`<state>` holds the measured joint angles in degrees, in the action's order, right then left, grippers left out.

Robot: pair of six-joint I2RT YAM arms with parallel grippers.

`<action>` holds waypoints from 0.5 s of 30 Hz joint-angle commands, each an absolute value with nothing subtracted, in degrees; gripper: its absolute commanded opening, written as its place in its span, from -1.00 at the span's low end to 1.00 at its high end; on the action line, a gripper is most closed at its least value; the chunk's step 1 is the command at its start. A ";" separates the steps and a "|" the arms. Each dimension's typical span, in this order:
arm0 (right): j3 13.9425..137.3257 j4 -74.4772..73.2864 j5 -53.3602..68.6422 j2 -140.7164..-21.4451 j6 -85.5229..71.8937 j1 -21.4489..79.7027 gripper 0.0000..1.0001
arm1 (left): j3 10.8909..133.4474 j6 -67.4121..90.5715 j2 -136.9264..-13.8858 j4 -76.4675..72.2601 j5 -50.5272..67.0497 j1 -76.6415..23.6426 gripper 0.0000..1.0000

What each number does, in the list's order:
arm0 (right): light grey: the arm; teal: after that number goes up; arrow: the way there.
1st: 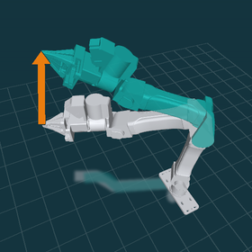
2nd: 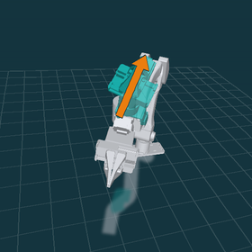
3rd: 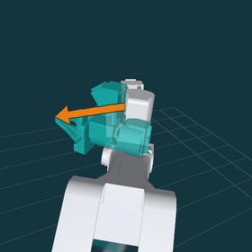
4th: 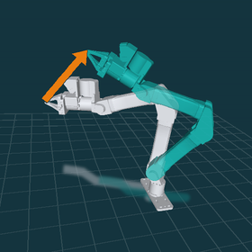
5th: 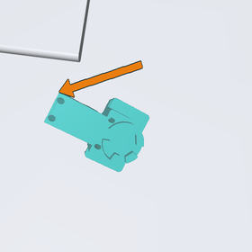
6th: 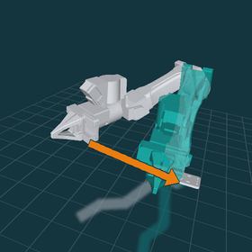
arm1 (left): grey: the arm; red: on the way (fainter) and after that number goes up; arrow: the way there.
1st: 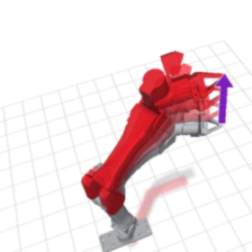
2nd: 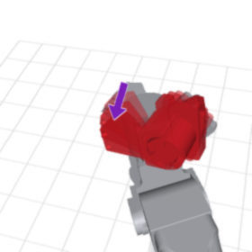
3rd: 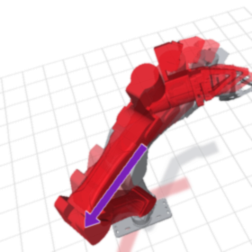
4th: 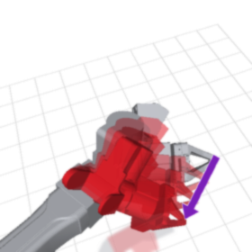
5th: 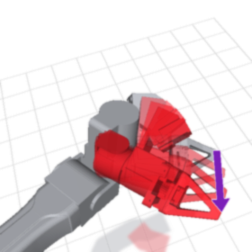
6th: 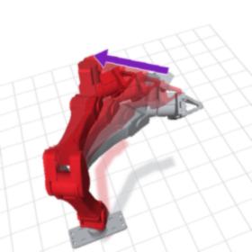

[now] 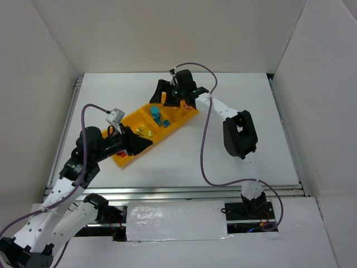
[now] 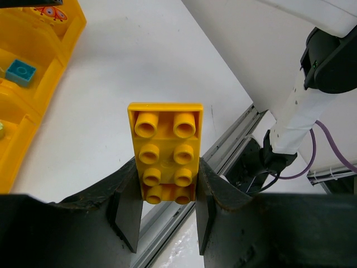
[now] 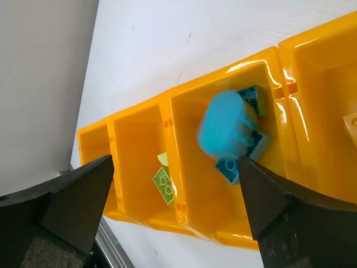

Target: Sort the legos into containers by color

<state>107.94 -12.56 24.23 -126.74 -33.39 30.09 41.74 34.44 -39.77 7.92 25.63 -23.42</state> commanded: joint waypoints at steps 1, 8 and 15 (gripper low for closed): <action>110.04 -13.80 24.08 -125.69 -32.35 31.11 0.99 | 41.40 33.31 -40.08 5.45 25.93 -23.12 -1.00; 95.22 -2.34 30.10 -108.86 -31.38 30.94 0.99 | 41.66 33.92 -40.96 3.43 29.43 -23.12 -1.00; 64.93 40.27 57.62 -93.26 -50.54 31.20 0.99 | 40.96 36.73 -42.45 -5.09 41.91 -22.94 -1.00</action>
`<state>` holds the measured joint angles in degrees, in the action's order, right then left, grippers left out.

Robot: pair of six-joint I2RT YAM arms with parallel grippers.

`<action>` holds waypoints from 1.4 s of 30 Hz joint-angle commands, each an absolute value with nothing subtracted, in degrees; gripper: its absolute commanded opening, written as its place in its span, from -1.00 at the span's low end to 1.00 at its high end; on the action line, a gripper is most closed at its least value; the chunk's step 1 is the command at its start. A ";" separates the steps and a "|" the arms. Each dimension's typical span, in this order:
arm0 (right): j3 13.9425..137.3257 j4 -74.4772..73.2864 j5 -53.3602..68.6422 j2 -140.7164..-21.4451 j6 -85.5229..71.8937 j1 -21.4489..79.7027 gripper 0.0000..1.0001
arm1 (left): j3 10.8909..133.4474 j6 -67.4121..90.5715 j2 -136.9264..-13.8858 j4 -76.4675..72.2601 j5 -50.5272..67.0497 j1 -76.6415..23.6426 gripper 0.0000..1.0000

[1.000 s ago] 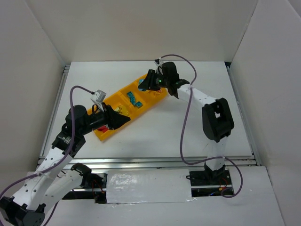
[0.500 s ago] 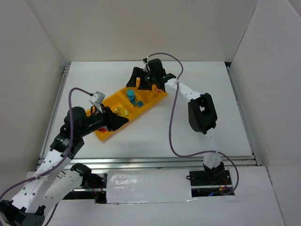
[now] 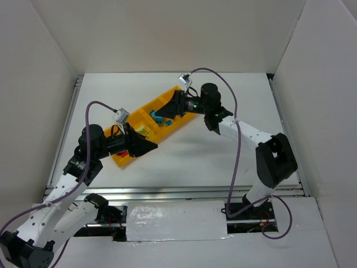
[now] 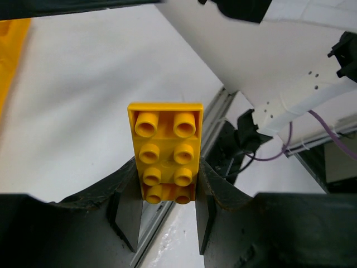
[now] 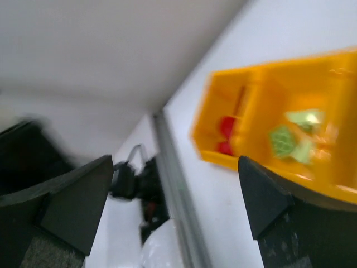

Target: Sort the legos into containers by color

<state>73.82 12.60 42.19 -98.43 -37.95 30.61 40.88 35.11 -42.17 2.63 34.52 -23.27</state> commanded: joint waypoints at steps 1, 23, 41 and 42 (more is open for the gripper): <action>61.64 56.44 58.44 -92.03 -55.24 31.11 0.99 | 40.87 37.26 -42.54 -6.58 43.66 -22.94 -1.00; 50.81 80.18 57.48 -86.49 -66.90 39.11 0.99 | 41.13 37.71 -42.45 -6.24 45.00 -23.03 -1.00; 54.85 39.81 49.23 -76.38 -38.14 45.79 0.87 | 41.84 42.71 -42.10 -11.78 46.23 -23.03 -1.00; 54.67 39.47 48.35 -76.38 -37.88 45.88 0.87 | 41.84 42.71 -42.19 -11.95 46.40 -23.03 -1.00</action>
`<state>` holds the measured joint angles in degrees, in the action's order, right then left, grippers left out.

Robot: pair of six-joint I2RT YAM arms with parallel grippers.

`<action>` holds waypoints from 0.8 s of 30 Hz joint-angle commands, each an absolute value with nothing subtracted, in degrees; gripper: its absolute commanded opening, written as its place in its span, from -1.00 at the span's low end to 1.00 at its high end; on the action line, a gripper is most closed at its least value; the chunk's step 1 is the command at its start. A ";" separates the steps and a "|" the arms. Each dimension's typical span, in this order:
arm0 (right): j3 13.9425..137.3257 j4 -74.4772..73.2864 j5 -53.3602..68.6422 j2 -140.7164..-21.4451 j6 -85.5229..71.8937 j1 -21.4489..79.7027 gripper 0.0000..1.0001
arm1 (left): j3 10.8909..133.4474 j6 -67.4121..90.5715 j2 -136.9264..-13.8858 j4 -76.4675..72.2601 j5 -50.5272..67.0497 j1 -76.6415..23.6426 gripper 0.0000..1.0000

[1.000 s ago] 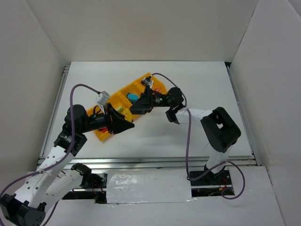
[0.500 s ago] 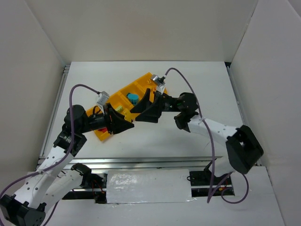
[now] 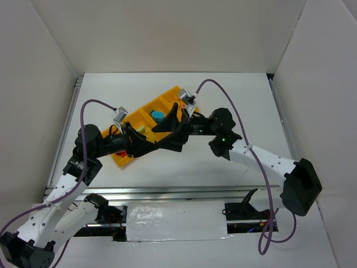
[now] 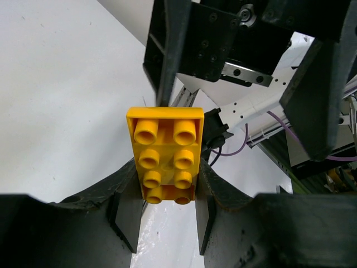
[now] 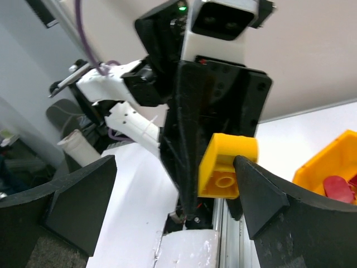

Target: Sort the legos into containers by color

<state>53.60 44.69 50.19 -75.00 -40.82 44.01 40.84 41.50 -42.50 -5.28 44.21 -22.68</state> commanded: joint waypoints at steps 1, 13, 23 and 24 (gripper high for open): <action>54.67 39.11 46.34 -76.46 -37.62 45.88 0.87 | 41.84 42.71 -42.10 -12.04 46.67 -23.03 -1.00; 57.30 40.69 47.90 -80.51 -41.22 46.23 0.45 | 41.39 42.10 -41.48 -12.48 48.07 -23.03 -1.00; 57.74 26.91 28.60 -77.18 -34.99 46.23 0.48 | 42.71 40.61 -41.22 -10.81 47.55 -23.03 -1.00; 57.48 25.07 27.17 -76.47 -33.94 46.32 0.48 | 42.71 40.43 -41.31 -10.03 47.29 -23.03 -1.00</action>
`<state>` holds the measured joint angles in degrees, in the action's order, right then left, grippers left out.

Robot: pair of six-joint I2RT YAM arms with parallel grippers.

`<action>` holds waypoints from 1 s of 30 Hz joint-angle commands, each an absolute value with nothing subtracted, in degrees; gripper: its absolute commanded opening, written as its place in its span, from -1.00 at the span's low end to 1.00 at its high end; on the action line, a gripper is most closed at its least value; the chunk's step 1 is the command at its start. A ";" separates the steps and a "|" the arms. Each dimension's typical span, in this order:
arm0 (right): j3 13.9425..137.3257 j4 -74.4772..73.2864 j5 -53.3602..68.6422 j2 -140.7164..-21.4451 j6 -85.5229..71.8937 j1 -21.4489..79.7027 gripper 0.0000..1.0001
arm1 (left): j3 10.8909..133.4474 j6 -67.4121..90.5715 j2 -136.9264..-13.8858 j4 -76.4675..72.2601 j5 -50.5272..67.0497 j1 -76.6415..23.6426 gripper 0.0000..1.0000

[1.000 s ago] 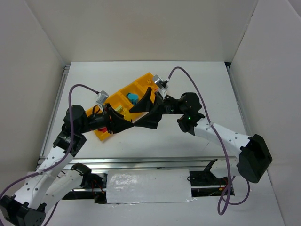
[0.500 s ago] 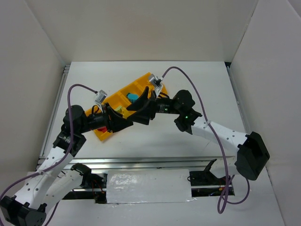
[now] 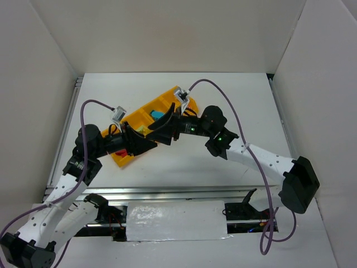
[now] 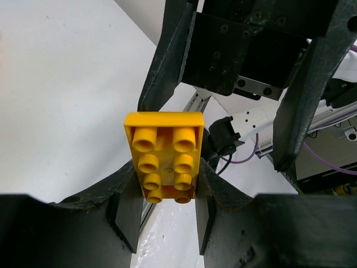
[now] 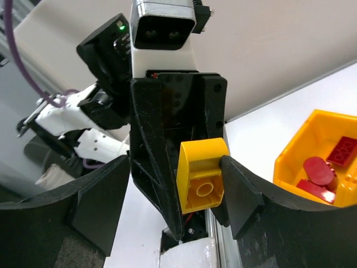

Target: Sort the legos into containers by color

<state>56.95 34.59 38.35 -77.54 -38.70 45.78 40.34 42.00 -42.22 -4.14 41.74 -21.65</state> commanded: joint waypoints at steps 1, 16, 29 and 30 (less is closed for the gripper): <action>56.52 24.53 25.85 -75.77 -33.58 46.32 0.50 | 42.80 40.26 -41.22 -9.76 46.94 -23.03 -1.00; 54.66 30.39 40.84 -74.60 -35.15 46.05 0.55 | 42.63 40.43 -42.01 -10.81 47.11 -23.03 -1.00; 57.22 41.13 46.49 -79.01 -41.31 45.97 0.14 | 40.87 41.22 -42.10 -13.19 49.84 -23.03 -1.00; 57.30 41.31 46.67 -79.01 -41.31 46.05 -0.16 | 40.78 40.96 -42.10 -12.92 49.66 -23.11 -1.00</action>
<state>54.87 38.72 45.30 -78.59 -41.39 45.45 40.47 40.88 -42.28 -8.16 48.60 -22.76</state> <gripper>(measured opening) 0.503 0.478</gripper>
